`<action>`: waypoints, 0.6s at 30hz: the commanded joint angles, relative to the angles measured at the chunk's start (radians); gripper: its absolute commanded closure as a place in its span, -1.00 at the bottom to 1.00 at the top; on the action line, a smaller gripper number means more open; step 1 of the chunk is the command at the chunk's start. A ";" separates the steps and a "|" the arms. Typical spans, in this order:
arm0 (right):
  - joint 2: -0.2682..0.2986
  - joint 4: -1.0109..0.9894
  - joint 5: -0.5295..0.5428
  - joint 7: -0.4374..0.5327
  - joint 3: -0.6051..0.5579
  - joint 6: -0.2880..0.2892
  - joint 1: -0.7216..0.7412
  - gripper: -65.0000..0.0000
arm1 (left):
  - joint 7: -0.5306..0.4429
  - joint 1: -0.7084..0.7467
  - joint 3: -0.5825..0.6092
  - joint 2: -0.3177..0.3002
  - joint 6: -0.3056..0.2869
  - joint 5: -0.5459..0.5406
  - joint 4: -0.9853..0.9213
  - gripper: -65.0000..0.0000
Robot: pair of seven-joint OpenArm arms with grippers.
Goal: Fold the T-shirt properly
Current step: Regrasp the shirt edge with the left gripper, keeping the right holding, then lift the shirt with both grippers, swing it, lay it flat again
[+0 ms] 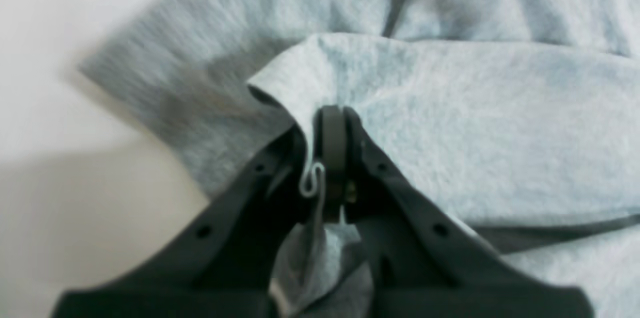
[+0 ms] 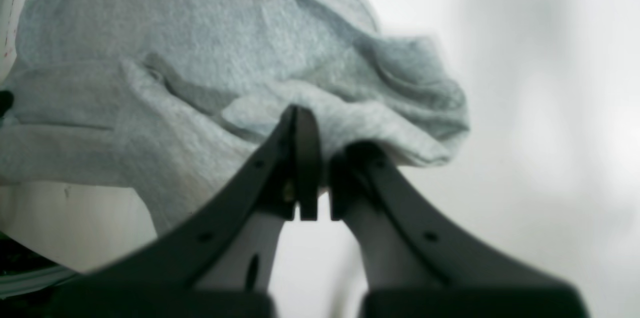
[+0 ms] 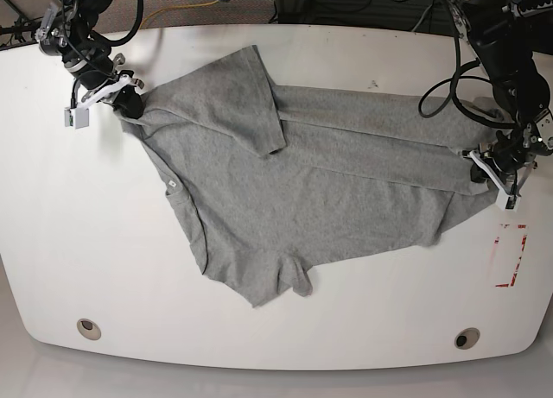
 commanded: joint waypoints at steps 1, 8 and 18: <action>0.020 0.015 0.020 0.018 0.005 0.004 0.010 1.00 | -0.021 -0.007 -0.006 -0.019 -0.001 -0.020 0.114 1.00; 0.037 0.005 -0.040 0.015 -0.014 0.004 0.107 1.00 | 0.071 0.004 0.003 0.015 -0.001 -0.020 0.341 1.00; 0.098 0.005 -0.158 0.010 -0.114 0.006 0.279 1.00 | 0.209 -0.078 0.018 0.017 -0.001 -0.015 0.559 1.00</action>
